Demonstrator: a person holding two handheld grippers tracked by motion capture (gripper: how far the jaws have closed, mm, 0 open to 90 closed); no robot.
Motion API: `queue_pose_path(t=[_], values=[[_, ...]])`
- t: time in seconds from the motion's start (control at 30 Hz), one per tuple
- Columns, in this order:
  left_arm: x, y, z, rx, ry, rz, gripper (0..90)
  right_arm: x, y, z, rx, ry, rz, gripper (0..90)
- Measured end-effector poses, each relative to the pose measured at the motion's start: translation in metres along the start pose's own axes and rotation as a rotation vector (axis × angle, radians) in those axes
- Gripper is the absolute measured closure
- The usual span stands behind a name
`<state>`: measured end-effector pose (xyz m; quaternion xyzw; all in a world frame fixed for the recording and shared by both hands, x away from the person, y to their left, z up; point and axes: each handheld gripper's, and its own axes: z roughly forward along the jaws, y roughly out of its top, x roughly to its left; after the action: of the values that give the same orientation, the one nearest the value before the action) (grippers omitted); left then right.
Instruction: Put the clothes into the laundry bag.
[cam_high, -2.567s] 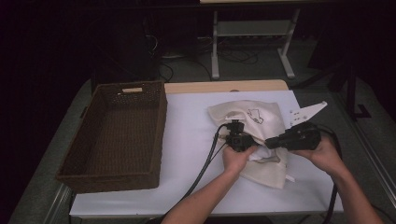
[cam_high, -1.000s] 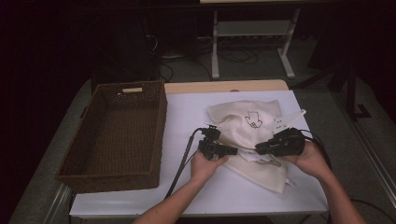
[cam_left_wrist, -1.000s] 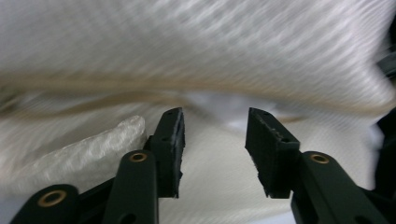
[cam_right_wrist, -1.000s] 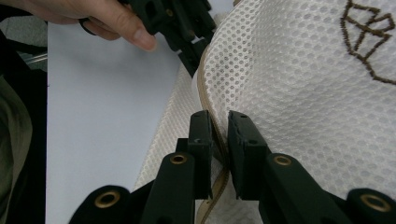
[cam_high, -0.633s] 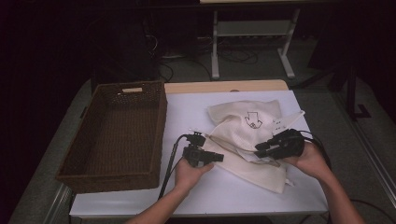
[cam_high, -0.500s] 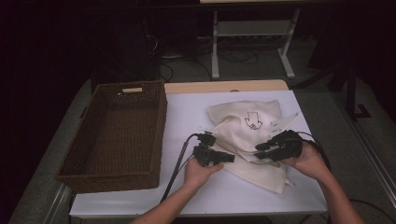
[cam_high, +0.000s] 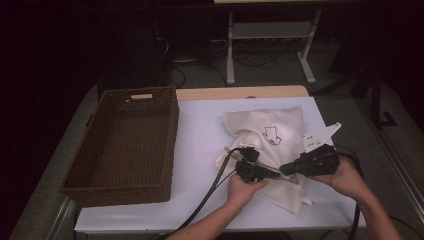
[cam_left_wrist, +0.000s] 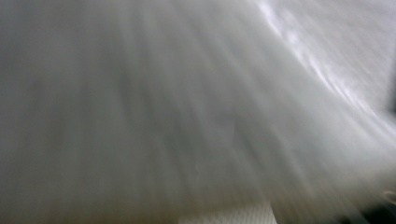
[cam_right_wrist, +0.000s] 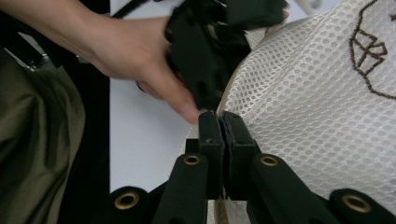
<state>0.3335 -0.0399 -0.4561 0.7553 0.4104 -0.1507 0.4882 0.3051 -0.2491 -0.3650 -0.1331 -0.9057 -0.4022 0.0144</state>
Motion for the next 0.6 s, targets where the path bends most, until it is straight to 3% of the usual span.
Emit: queue_pose_path(t=[0.1,0.17,0.23,0.3,0.4,0.47,0.53,0.6], values=[[0.002,0.007,0.005,-0.021,0.005,-0.008,70.6,-0.006,-0.004,-0.001,-0.004,-0.008,0.032,86.1],[0.002,0.008,0.002,-0.017,0.011,0.008,70.5,-0.013,-0.006,-0.001,-0.024,0.001,0.082,72.2],[0.001,0.008,-0.002,-0.006,0.034,0.043,67.0,-0.019,-0.007,-0.005,-0.076,-0.008,0.119,66.6],[0.001,0.008,-0.008,0.002,0.049,0.063,60.4,-0.027,-0.005,-0.008,-0.115,-0.061,0.168,55.7],[0.005,0.007,-0.018,-0.007,0.054,0.052,53.0,-0.04,-0.003,-0.003,-0.073,-0.15,0.221,51.2],[0.013,0.009,-0.023,-0.02,0.049,0.014,51.2,-0.046,-0.003,0.005,-0.017,-0.211,0.231,51.7],[0.018,0.01,-0.023,-0.017,0.05,-0.005,50.4,-0.05,-0.003,0.012,0.014,-0.219,0.228,52.0],[0.018,0.009,-0.024,0.008,0.055,0.017,52.3,-0.053,-0.003,0.018,0.038,-0.21,0.227,51.9]])
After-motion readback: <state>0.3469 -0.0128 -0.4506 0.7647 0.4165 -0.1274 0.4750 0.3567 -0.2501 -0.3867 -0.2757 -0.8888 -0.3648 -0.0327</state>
